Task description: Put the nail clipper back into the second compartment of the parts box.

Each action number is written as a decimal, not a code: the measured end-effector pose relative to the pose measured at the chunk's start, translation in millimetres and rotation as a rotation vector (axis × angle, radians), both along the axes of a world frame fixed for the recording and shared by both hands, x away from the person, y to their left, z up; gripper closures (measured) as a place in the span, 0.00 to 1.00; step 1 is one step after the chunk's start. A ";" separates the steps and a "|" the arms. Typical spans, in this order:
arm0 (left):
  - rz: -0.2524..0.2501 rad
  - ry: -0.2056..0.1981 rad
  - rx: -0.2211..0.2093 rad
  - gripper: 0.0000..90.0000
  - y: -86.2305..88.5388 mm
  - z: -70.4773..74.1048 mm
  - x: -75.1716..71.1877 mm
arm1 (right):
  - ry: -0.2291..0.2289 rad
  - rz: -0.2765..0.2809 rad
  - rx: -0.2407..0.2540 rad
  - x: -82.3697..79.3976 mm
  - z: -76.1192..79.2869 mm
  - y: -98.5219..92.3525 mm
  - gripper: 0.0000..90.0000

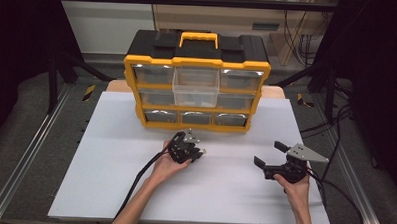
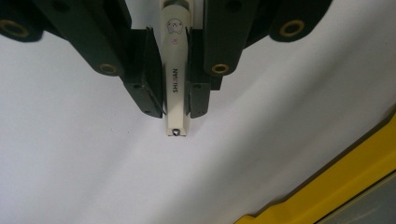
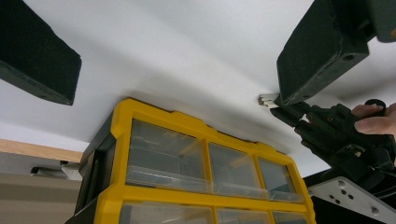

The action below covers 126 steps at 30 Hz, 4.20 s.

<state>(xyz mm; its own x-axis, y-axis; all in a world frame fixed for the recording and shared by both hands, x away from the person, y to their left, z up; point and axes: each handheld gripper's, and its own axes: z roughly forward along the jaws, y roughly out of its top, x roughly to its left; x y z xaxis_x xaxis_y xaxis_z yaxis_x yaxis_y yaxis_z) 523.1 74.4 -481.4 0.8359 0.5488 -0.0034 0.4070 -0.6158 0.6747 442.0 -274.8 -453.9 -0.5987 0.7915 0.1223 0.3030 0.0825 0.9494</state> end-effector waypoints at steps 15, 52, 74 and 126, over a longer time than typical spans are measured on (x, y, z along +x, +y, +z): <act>0.005 0.018 -0.011 0.86 0.8 0.5 1.6 | -0.003 0.007 -0.003 0.9 -0.4 -0.4 0.01; 0.026 -0.001 -0.115 0.86 32.5 51.0 -34.7 | 0.013 0.017 -0.004 1.8 -1.3 0.8 0.01; 0.055 -0.042 -0.158 0.86 50.3 82.2 -51.3 | 0.029 0.011 -0.009 1.8 -1.7 1.0 0.01; 0.092 -0.130 -0.311 0.86 103.6 171.0 -72.0 | 0.032 0.003 -0.014 1.9 -2.2 1.8 0.01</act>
